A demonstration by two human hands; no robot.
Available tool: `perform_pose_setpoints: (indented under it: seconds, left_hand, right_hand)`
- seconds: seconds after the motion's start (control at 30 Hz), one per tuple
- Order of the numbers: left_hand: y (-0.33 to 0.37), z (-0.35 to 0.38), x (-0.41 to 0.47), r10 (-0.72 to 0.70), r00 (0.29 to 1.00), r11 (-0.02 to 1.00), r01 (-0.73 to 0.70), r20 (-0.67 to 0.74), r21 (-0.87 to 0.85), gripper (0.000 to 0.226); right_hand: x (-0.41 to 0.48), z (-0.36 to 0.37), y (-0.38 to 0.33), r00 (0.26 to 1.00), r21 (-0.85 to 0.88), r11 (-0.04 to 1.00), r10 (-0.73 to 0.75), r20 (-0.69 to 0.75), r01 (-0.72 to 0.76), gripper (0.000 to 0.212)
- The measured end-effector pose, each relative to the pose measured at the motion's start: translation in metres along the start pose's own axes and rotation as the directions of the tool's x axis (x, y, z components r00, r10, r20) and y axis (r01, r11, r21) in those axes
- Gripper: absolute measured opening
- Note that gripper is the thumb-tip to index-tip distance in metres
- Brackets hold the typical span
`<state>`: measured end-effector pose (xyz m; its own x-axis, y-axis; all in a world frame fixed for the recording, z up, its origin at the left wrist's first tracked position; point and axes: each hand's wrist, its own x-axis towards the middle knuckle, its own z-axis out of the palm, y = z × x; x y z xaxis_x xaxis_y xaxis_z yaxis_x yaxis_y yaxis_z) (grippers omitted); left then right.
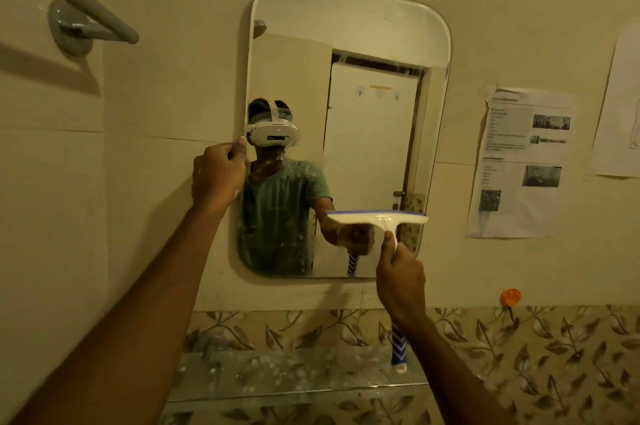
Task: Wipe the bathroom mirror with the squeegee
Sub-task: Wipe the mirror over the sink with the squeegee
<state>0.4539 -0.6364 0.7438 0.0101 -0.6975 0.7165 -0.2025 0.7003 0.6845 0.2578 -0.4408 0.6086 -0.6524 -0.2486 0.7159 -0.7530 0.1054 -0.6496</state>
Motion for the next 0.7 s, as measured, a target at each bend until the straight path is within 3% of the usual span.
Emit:
perform_pose_setpoints:
  seconds: [0.23,0.5,0.7]
  left_hand:
    - [-0.006,0.005,-0.006,0.018,0.999,0.999,-0.017,-0.03,0.03,0.052]
    - [-0.022,0.012,-0.015,0.043,0.997,0.999,-0.041,-0.068,0.036,0.05]
    - [-0.026,0.011,-0.032,-0.008,0.998,1.0,0.01,-0.07,0.027,0.05]
  right_hand:
    - [0.056,-0.01,-0.034,0.995,0.068,0.995,-0.062,-0.079,0.068,0.046]
    - [-0.019,0.011,0.021,0.999,0.057,0.998,0.037,0.003,-0.037,0.053]
    - [-0.004,-0.001,-0.001,1.0,-0.002,1.0,-0.005,-0.015,0.005,0.049]
